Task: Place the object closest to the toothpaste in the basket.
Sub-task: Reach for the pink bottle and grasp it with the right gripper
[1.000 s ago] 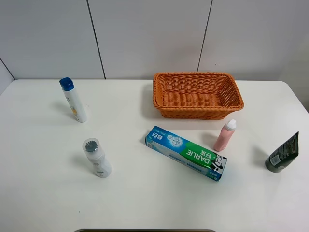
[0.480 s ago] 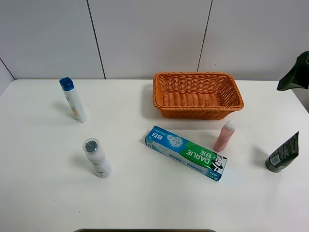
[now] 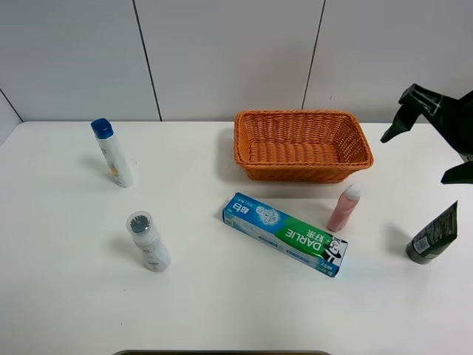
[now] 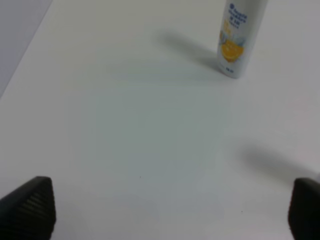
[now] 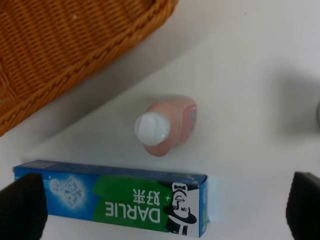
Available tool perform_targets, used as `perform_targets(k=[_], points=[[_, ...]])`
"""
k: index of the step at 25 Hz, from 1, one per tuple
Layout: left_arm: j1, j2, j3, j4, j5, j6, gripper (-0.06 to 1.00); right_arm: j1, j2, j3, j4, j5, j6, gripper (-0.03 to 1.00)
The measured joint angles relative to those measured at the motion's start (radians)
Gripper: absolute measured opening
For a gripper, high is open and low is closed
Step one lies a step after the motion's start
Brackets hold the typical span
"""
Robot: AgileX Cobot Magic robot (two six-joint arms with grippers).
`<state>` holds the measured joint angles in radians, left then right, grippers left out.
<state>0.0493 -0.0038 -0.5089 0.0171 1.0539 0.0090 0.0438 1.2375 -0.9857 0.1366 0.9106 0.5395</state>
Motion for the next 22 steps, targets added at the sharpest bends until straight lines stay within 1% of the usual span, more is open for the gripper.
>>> perform_targets(k=[4, 12, 17, 22], points=[[0.0, 0.0, 0.0, 0.0, 0.0, 0.0, 0.94, 0.004, 0.062, 0.0, 0.002, -0.008, 0.032, 0.99], [0.0, 0.0, 0.0, 0.0, 0.0, 0.0, 0.94, 0.048, 0.222, -0.025, 0.019, -0.03, 0.042, 0.99], [0.0, 0.0, 0.0, 0.0, 0.0, 0.0, 0.94, 0.063, 0.3, -0.04, 0.024, -0.054, 0.05, 0.99], [0.0, 0.0, 0.0, 0.0, 0.0, 0.0, 0.94, 0.088, 0.371, -0.04, 0.025, -0.1, 0.057, 0.99]])
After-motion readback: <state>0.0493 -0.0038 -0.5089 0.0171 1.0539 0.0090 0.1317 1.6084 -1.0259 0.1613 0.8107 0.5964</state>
